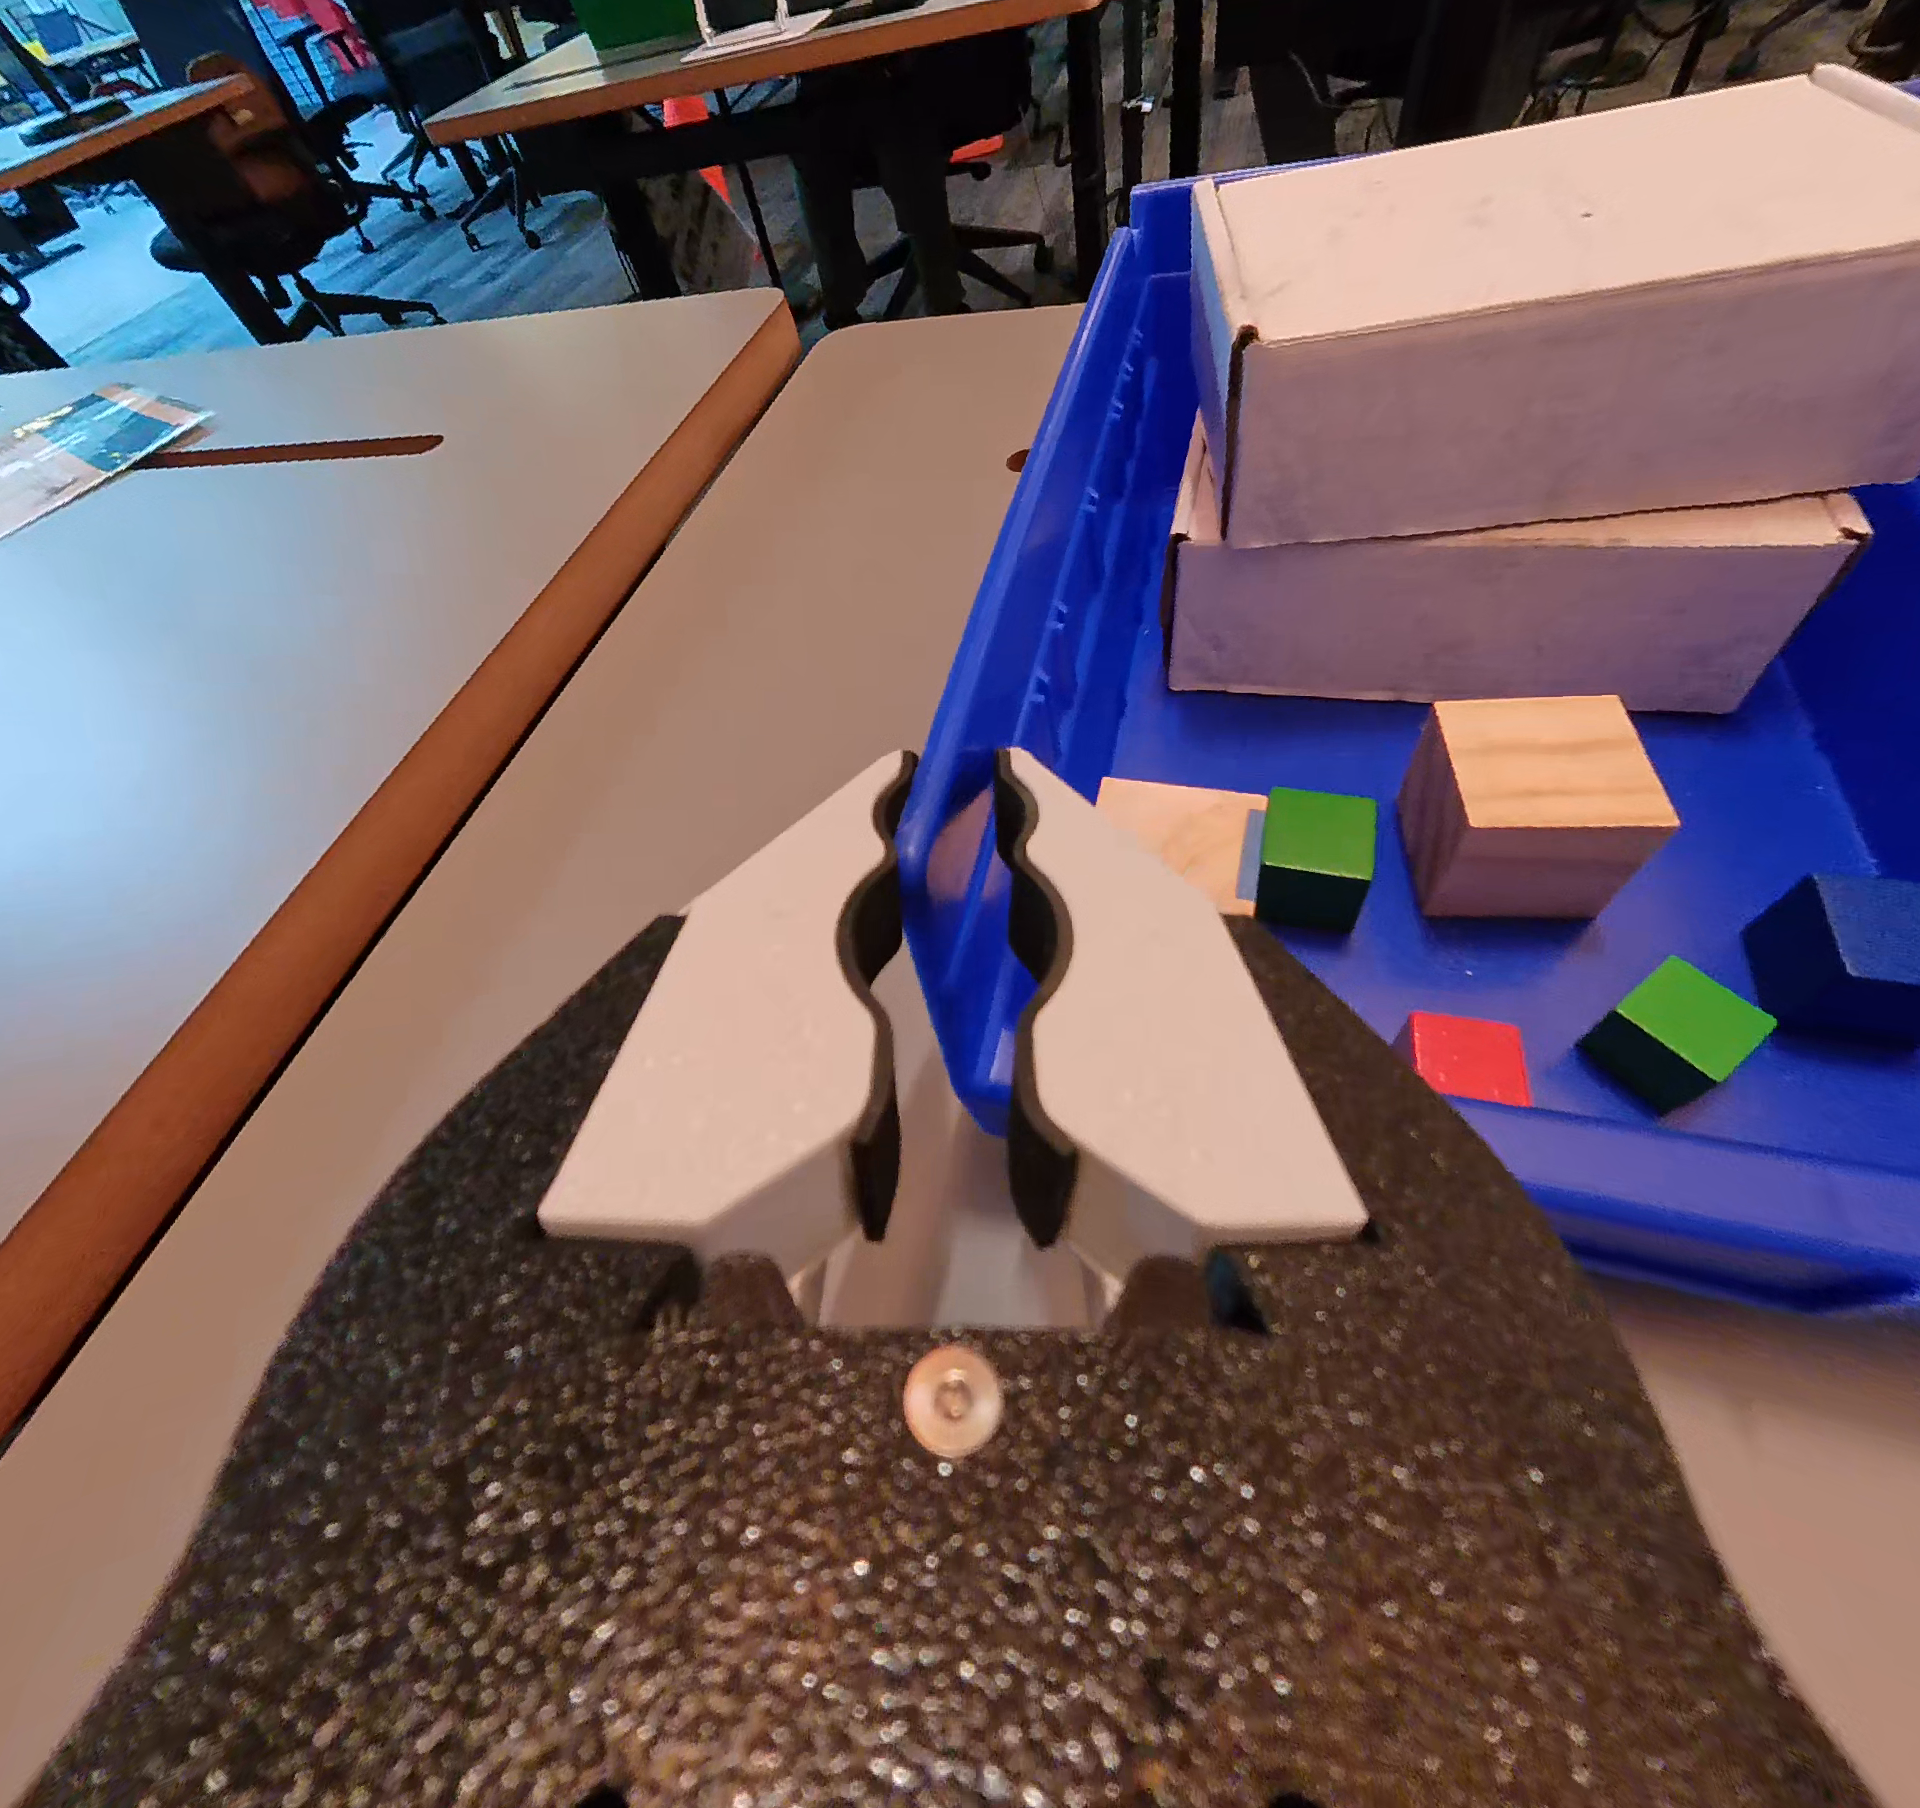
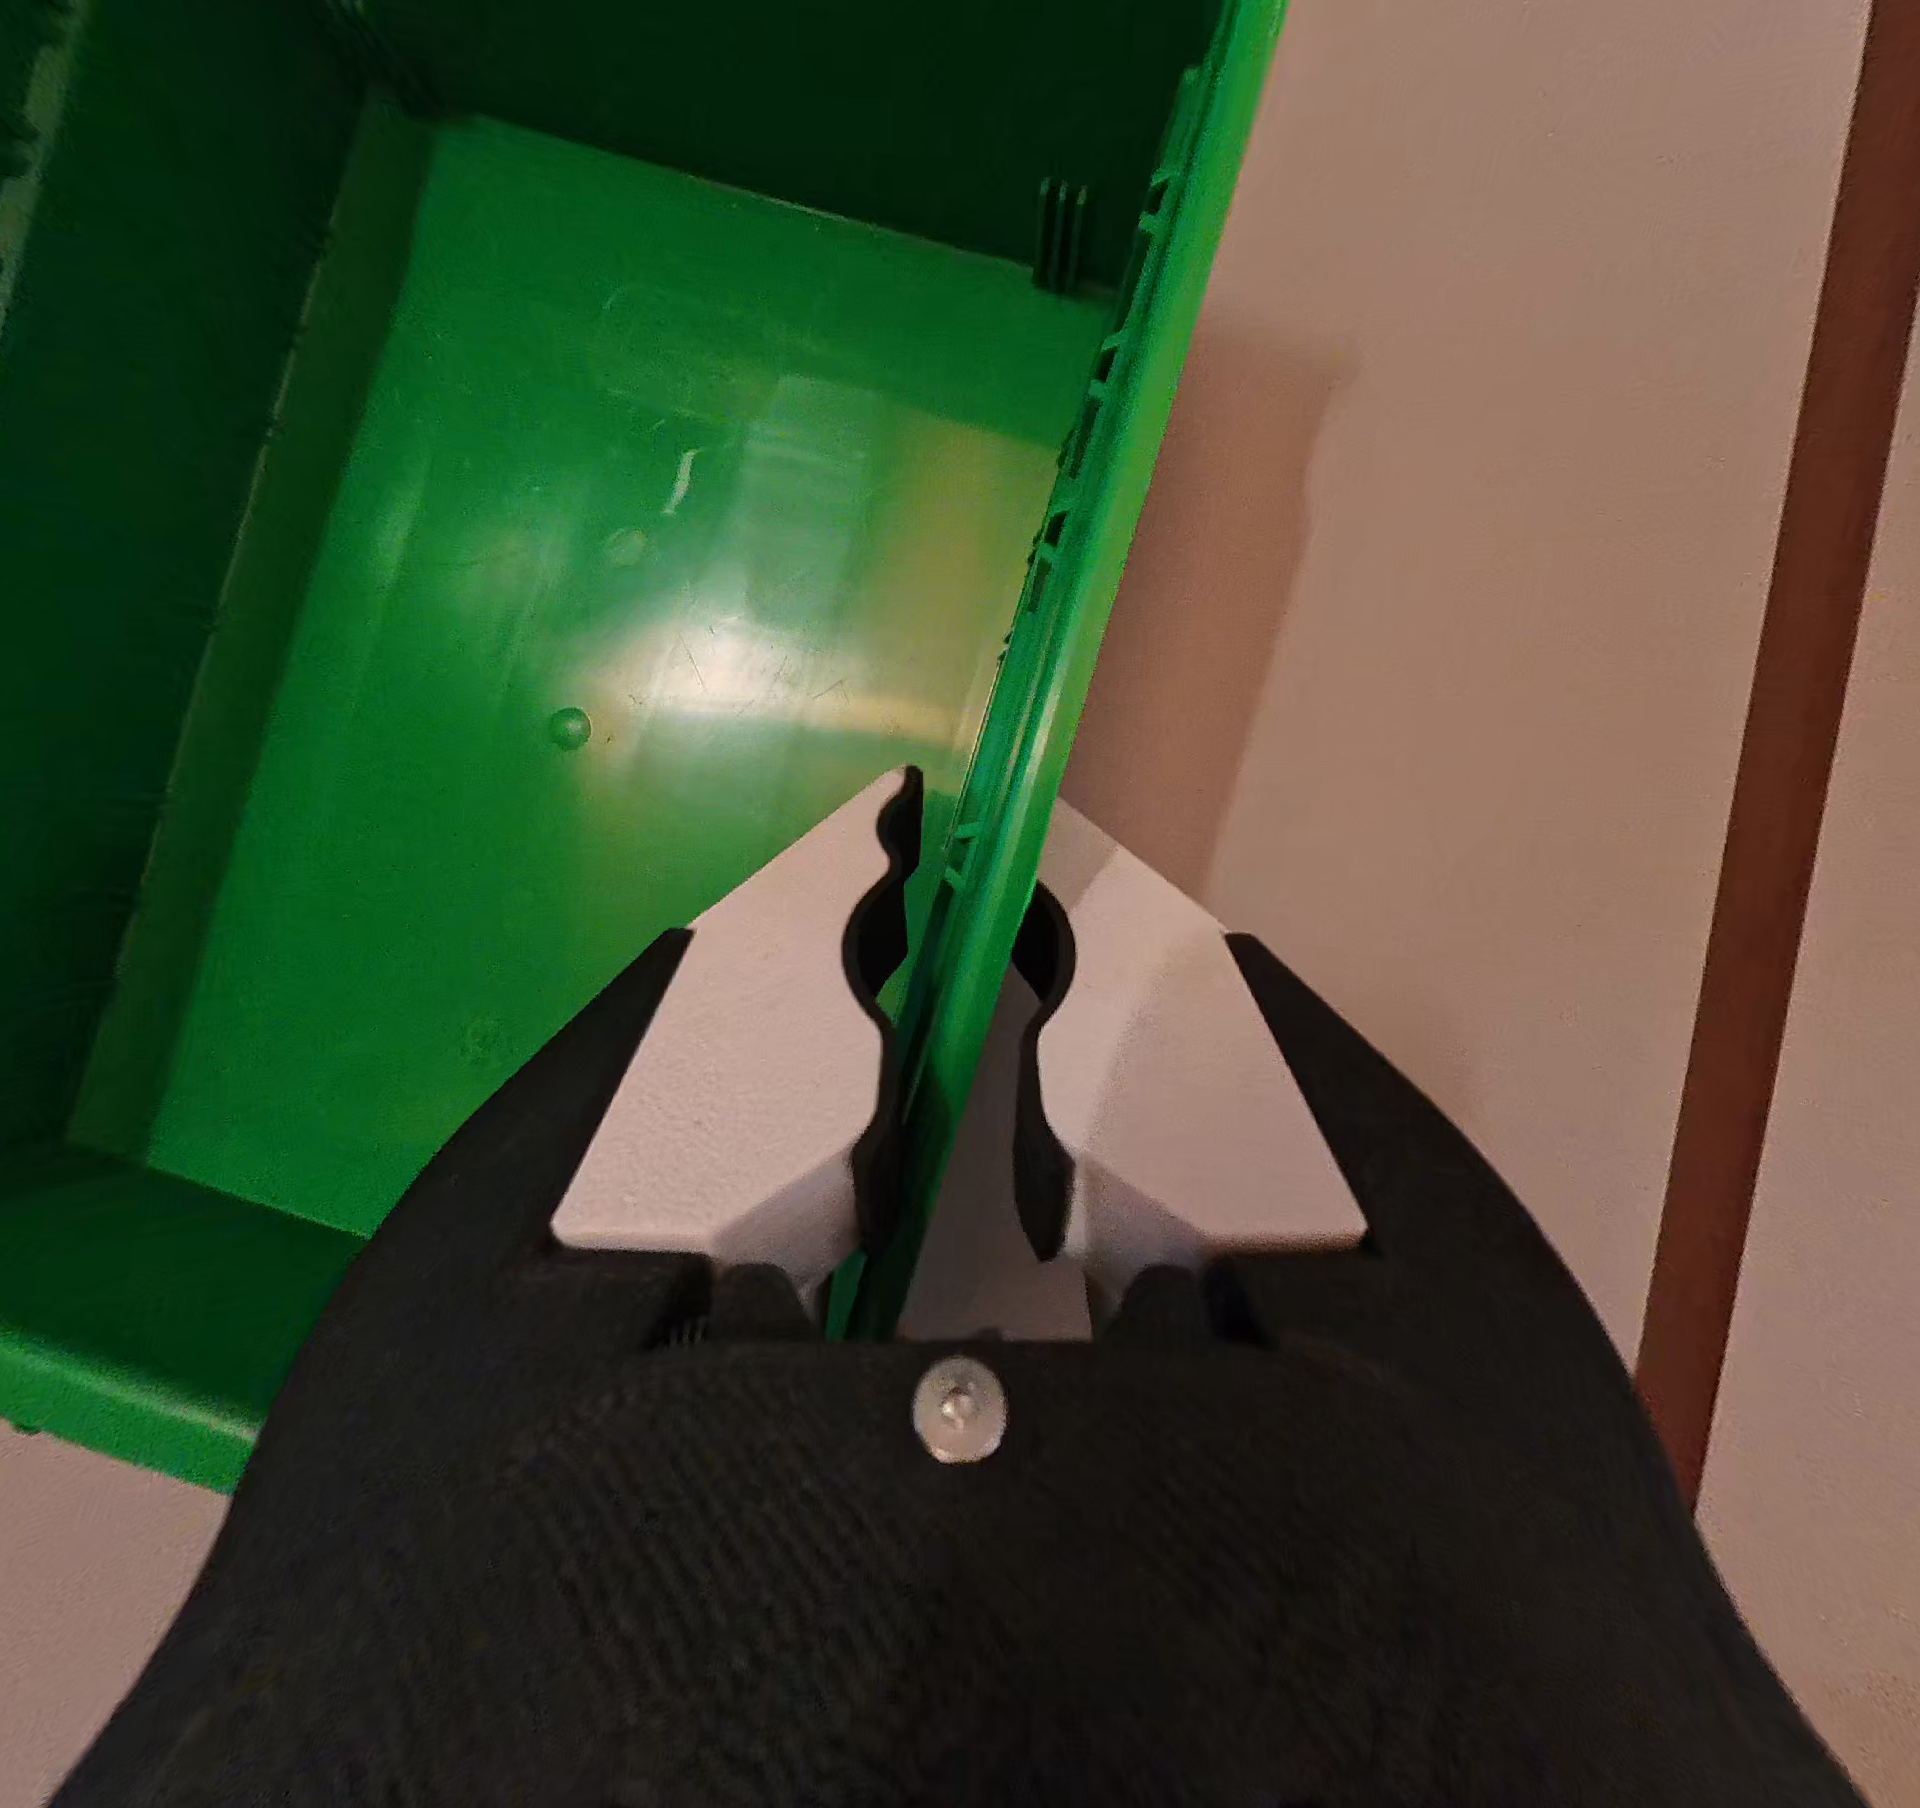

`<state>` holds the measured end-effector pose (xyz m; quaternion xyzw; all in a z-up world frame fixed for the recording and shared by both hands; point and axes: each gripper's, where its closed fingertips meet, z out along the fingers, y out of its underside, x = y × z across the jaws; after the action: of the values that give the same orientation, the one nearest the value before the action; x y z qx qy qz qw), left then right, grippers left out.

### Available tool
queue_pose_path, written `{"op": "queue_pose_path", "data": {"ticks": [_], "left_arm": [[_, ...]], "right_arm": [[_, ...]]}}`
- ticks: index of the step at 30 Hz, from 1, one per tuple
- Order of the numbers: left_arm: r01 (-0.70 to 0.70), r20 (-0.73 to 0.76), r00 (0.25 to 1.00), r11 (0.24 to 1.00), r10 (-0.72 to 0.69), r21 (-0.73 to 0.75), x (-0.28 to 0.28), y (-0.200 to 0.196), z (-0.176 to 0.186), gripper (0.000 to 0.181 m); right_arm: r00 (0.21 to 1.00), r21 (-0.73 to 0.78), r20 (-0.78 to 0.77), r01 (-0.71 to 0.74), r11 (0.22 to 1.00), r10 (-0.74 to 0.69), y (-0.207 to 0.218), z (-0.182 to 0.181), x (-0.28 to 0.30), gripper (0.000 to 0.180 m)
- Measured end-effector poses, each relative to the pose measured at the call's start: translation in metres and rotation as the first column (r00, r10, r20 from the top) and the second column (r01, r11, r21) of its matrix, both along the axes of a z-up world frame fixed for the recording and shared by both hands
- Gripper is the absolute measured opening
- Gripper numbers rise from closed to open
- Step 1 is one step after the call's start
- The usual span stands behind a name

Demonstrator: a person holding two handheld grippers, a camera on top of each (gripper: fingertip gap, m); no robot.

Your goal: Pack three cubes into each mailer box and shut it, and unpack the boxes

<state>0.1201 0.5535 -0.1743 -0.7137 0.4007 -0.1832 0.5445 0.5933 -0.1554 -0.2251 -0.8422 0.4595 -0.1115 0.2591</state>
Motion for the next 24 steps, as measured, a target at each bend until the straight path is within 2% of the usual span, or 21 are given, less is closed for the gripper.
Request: {"op": "queue_pose_path", "data": {"ticks": [5, 7, 8, 9, 10, 11, 13, 15, 16, 18, 20, 22, 24], "left_arm": [[-0.010, 0.021, 1.000, 1.000, 0.010, -0.015, 0.000, 0.000, 0.000, 0.012], [0.011, 0.014, 1.000, 1.000, -0.010, -0.022, 0.000, -0.002, 0.000, 0.011], [0.030, 0.003, 1.000, 0.999, -0.030, -0.021, -0.001, -0.004, 0.000, 0.011], [0.054, -0.012, 0.998, 0.998, -0.054, -0.017, -0.003, -0.006, 0.000, 0.012], [0.090, -0.016, 0.996, 0.996, -0.090, -0.008, -0.003, -0.009, 0.004, 0.022], [0.135, -0.015, 0.991, 0.991, -0.135, 0.006, -0.003, -0.013, 0.011, 0.037], [0.234, -0.043, 0.972, 0.971, -0.232, 0.048, -0.002, -0.021, 0.028, 0.057], [0.356, -0.124, 0.931, 0.929, -0.344, 0.102, 0.002, -0.032, 0.044, 0.070], [0.434, -0.174, 0.895, 0.893, -0.412, 0.117, 0.006, -0.040, 0.050, 0.079], [0.572, -0.298, 0.797, 0.815, -0.525, 0.095, 0.017, -0.055, 0.056, 0.106], [0.656, -0.407, 0.699, 0.754, -0.587, 0.039, 0.028, -0.063, 0.059, 0.116], [0.722, -0.439, 0.609, 0.691, -0.661, -0.037, 0.046, -0.072, 0.066, 0.118], [0.771, -0.459, 0.536, 0.633, -0.708, -0.076, 0.069, -0.075, 0.076, 0.120]], "right_arm": [[0.998, -0.005, 0.014, -0.053, 0.999, 0.053, 0.001, 0.002, 0.009, 0.010], [0.996, -0.008, 0.041, -0.079, 0.997, 0.079, 0.000, 0.004, 0.012, 0.015], [0.993, -0.040, 0.079, -0.085, 0.996, 0.088, -0.004, 0.007, 0.015, 0.033], [0.988, -0.094, 0.126, -0.076, 0.993, 0.088, -0.012, 0.013, 0.020, 0.061], [0.978, -0.128, 0.182, -0.078, 0.989, 0.101, -0.016, 0.024, 0.024, 0.083], [0.961, -0.149, 0.243, -0.095, 0.984, 0.130, -0.018, 0.039, 0.026, 0.094], [0.899, -0.200, 0.409, -0.080, 0.977, 0.157, -0.025, 0.082, 0.025, 0.105], [0.792, -0.211, 0.597, -0.001, 0.977, 0.130, -0.029, 0.133, 0.010, 0.105], [0.739, -0.183, 0.661, -0.011, 0.983, 0.132, -0.021, 0.153, -0.009, 0.105], [0.645, -0.127, 0.738, -0.156, 0.980, 0.198, 0.017, 0.174, -0.064, 0.111], [0.563, -0.112, 0.763, -0.370, 0.922, 0.318, 0.065, 0.172, -0.133, 0.120], [0.493, -0.081, 0.769, -0.557, 0.826, 0.407, 0.112, 0.158, -0.202, 0.119], [0.455, -0.033, 0.727, -0.725, 0.688, 0.514, 0.150, 0.133, -0.271, 0.123]]}}
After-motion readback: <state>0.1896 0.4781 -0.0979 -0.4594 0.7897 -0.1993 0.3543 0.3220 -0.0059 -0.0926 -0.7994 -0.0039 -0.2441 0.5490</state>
